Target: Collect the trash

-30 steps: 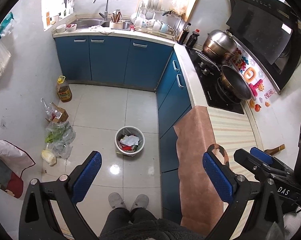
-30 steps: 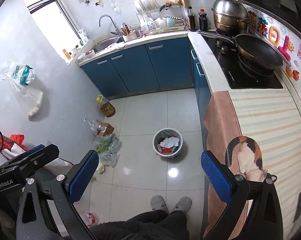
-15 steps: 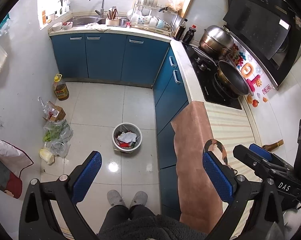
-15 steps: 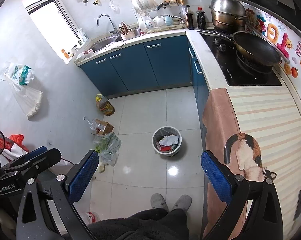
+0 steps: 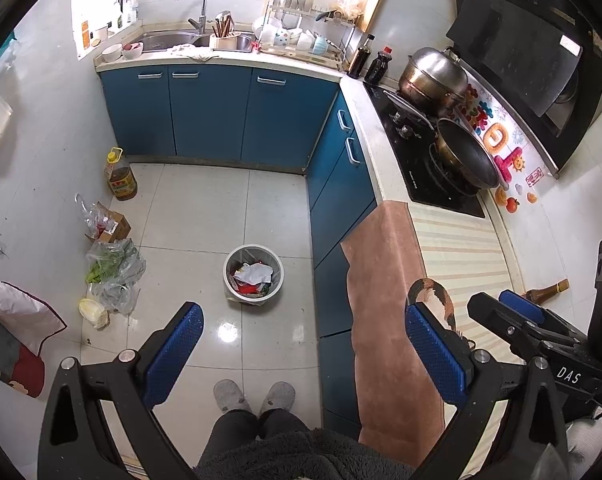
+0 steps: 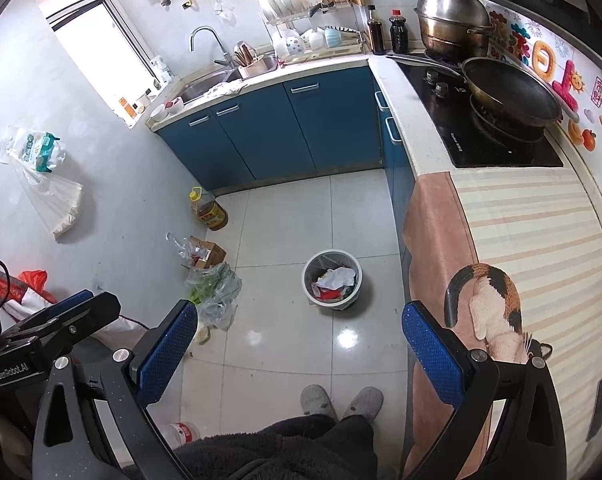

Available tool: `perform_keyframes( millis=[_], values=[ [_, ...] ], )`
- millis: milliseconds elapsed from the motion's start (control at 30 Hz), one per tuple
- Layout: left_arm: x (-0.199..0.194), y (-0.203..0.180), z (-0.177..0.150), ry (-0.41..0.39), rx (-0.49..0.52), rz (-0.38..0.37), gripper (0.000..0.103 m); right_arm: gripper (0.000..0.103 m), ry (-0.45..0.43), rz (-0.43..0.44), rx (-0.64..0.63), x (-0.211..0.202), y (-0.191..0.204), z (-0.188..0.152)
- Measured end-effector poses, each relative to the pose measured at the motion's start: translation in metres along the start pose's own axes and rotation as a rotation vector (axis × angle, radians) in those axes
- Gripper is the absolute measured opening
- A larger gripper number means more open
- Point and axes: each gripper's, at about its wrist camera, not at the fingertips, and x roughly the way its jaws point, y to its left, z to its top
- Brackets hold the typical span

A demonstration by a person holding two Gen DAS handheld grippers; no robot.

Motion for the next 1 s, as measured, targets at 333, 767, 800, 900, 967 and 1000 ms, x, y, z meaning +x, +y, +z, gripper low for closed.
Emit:
perform_keyframes(
  millis=[333,767,800,900,967,1000],
  values=[
    [0.014,-0.014,0.0,0.033,0.024,0.006,0.103,0.103,0.014,-0.001,0.017,0.003,-0.014,0.001],
    [0.015,-0.019,0.003,0.037,0.038,0.006,0.103,0.103,0.014,-0.004,0.024,0.003,-0.023,0.0],
    [0.015,-0.019,0.003,0.037,0.039,0.006,0.103,0.103,0.013,-0.004,0.025,0.003,-0.023,0.0],
    [0.015,-0.019,0.005,0.036,0.04,0.007,0.103,0.103,0.011,-0.004,0.025,0.002,-0.024,0.001],
    [0.015,-0.019,0.007,0.036,0.041,0.007,0.103,0.103,0.01,-0.004,0.025,0.002,-0.025,0.001],
    [0.014,-0.019,0.007,0.036,0.042,0.007,0.103,0.103,0.011,-0.004,0.025,0.002,-0.024,0.002]
  ],
)
